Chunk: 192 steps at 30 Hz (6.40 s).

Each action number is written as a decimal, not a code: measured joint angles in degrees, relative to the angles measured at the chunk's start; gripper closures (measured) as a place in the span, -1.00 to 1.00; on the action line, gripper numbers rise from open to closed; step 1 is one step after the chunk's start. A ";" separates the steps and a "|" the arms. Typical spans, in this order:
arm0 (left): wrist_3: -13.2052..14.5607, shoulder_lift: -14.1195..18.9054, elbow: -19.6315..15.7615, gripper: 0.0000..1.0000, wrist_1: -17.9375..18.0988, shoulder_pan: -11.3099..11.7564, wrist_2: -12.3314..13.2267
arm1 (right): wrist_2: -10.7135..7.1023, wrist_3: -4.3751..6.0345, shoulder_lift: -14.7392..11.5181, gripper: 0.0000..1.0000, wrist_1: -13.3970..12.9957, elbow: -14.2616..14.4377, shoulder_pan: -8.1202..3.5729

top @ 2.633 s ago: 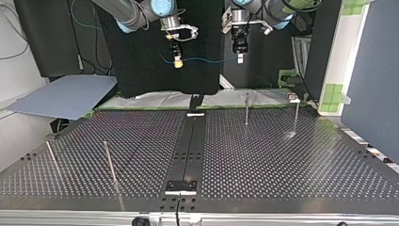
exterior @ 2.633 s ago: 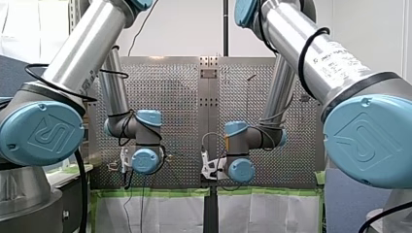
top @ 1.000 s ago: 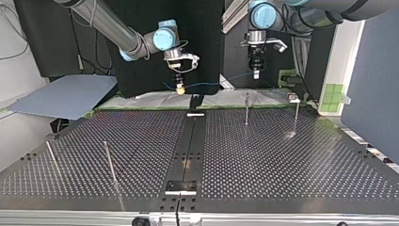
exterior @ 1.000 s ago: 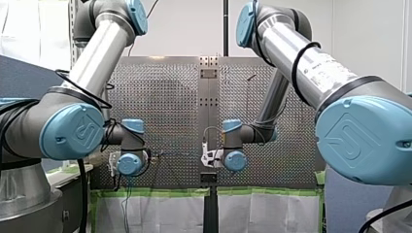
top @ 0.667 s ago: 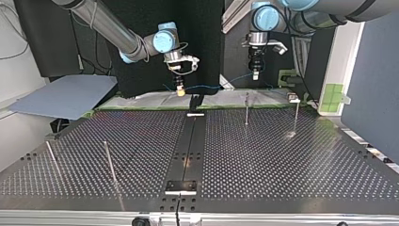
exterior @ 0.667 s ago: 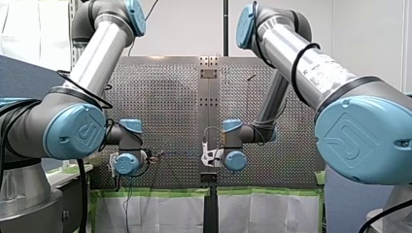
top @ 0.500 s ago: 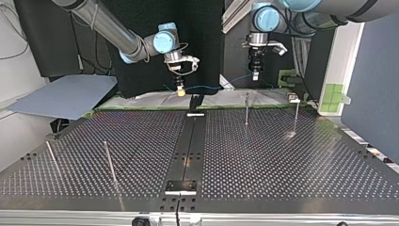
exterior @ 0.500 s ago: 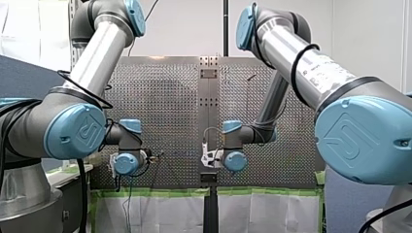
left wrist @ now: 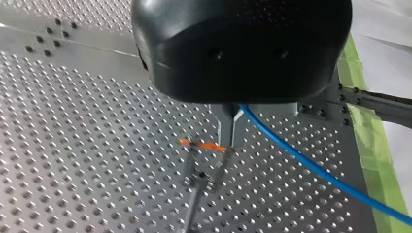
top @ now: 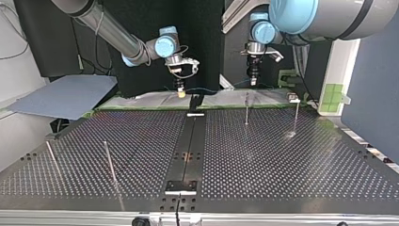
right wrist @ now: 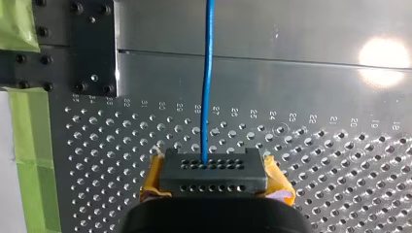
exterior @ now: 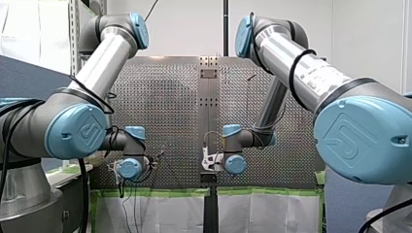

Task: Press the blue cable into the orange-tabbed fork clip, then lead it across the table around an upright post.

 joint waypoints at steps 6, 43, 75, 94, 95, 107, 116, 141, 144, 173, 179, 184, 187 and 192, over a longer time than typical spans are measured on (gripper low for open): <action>-0.32 -0.80 2.80 1.00 -2.54 0.67 0.15 | -0.08 -0.18 0.43 1.00 0.40 -0.74 -0.59; -1.17 -0.87 6.53 1.00 -5.26 4.73 3.89 | -1.13 -0.86 3.05 1.00 2.12 -3.44 -2.15; -4.63 -0.94 6.56 1.00 -3.78 5.95 4.76 | -1.42 -0.69 6.25 1.00 2.65 -5.43 -3.74; -5.15 -5.13 7.06 1.00 -2.52 6.78 5.30 | -1.42 -1.04 6.32 1.00 3.27 -5.82 -4.19; -5.15 -5.18 7.47 1.00 -2.89 6.84 5.35 | -1.42 -1.06 6.32 1.00 3.27 -5.82 -4.24; -5.31 -5.18 9.88 1.00 -5.32 7.19 5.78 | -1.42 -2.10 6.30 1.00 5.04 -7.03 -4.41; -5.13 -3.72 9.89 1.00 -2.94 7.81 5.84 | -1.42 -3.34 6.30 1.00 7.28 -7.55 -3.76; -1.82 -0.41 9.89 1.00 -8.47 8.49 2.83 | -1.31 -5.36 6.32 1.00 9.27 -7.75 -2.78; -0.31 -0.41 9.90 1.00 -9.99 8.40 2.74 | -1.25 -5.36 6.31 1.00 9.44 -7.75 -2.77; -2.32 0.36 9.90 1.00 -12.63 8.24 7.67 | -0.57 -5.65 6.28 1.00 13.01 -11.20 -2.65; -3.27 2.69 9.90 1.00 -14.95 8.24 9.59 | -0.05 -6.16 6.24 1.00 13.68 -11.25 -2.47; -3.05 3.64 9.89 1.00 -17.32 8.06 9.84 | 0.57 -6.22 6.22 1.00 14.30 -11.27 -2.43; -2.29 3.74 9.89 1.00 -18.71 7.89 9.85 | 0.84 -6.22 6.21 1.00 14.60 -11.27 -2.42; -1.08 3.74 9.57 1.00 -20.62 7.59 9.70 | 0.94 -6.23 6.20 1.00 15.05 -11.27 -2.42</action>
